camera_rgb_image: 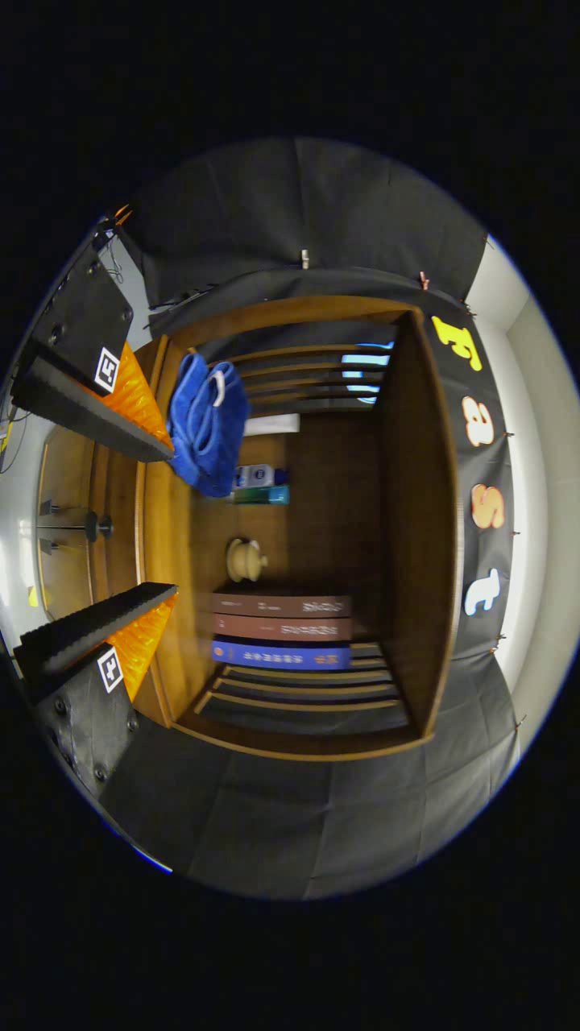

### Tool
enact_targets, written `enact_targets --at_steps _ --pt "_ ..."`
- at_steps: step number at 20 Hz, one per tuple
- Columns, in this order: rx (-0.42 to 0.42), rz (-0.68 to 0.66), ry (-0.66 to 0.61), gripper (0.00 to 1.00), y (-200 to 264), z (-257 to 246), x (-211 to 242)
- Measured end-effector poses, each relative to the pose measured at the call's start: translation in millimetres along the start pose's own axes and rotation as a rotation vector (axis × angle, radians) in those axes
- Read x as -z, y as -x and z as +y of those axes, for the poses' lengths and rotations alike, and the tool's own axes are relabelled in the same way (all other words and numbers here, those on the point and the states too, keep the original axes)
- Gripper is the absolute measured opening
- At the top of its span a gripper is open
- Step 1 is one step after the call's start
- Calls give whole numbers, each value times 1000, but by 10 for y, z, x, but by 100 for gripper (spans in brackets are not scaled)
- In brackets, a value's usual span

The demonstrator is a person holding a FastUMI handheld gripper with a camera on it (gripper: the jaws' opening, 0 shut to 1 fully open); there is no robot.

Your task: Pull open the drawer, take out the items inside it, and place them on the countertop above the cabinet.

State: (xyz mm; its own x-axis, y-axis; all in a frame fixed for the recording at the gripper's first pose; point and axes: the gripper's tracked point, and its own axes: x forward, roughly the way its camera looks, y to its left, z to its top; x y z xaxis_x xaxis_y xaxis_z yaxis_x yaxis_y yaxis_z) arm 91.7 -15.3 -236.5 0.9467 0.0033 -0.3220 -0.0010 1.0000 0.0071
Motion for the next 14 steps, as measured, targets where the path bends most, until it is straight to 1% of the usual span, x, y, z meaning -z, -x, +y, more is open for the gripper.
enact_targets --at_steps 3,7,9,13,14 --pt "6 75 -47 99 -208 -44 453" --pt "33 144 -88 98 -467 -153 887" --pt "35 180 -80 95 -590 -169 1065" --pt "25 248 -42 95 -802 -140 1385" --pt "23 266 -41 92 -845 -124 1444"
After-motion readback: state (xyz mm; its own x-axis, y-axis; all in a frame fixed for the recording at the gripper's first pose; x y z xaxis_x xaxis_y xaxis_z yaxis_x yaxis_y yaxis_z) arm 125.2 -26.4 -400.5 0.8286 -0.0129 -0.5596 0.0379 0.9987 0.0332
